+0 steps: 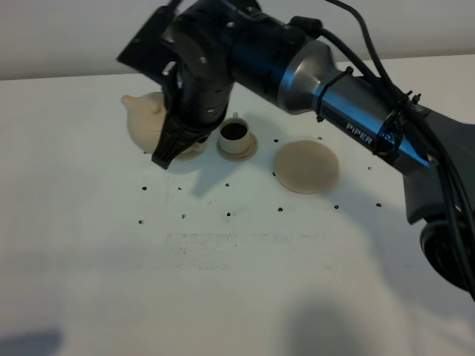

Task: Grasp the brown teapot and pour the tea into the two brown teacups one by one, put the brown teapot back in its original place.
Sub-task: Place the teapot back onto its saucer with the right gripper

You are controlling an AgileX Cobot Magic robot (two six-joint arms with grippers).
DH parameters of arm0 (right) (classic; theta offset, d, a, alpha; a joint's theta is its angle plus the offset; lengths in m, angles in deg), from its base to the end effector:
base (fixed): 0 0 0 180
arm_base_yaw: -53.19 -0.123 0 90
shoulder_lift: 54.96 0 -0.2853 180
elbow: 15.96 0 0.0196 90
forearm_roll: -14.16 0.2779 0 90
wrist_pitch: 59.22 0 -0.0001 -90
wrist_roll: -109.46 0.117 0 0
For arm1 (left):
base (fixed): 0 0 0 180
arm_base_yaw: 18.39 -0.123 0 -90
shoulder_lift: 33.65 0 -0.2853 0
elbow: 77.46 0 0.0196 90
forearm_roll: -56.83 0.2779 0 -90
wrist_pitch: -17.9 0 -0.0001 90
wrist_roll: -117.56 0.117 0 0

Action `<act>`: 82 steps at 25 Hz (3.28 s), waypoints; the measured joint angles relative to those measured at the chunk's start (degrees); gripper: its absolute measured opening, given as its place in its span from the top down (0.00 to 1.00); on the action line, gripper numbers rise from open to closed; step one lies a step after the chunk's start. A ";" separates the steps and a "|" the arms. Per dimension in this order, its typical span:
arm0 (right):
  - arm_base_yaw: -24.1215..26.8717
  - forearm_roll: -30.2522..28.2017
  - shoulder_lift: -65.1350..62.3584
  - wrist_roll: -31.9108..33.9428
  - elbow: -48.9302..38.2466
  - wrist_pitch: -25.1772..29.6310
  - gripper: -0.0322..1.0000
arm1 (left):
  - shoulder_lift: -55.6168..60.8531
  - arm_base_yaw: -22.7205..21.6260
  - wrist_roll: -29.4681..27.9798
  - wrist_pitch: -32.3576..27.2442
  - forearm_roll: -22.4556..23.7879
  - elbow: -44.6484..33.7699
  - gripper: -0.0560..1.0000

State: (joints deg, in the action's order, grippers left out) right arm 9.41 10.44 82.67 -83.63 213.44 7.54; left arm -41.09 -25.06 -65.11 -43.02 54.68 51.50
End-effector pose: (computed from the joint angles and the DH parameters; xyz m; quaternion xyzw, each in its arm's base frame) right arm 0.3928 0.3667 0.2376 -0.4699 0.8552 0.0265 0.2171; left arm 0.0457 0.0015 0.2645 -0.0699 0.8604 -0.0011 0.5048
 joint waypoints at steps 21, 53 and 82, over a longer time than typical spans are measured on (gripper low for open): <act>2.01 6.24 11.71 0.60 0.00 -5.42 0.87 | 0.00 0.00 0.00 0.00 0.00 0.00 0.65; 12.55 5.71 -0.81 -2.27 0.00 3.57 0.87 | 0.00 0.00 0.00 0.00 0.00 0.00 0.65; 19.13 7.50 -8.60 0.83 -6.94 3.90 0.87 | 0.00 0.00 0.00 0.00 0.00 0.00 0.65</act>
State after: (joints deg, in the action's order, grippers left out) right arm 28.54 17.93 74.08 -82.79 206.50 11.43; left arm -41.09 -25.06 -65.11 -43.02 54.68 51.50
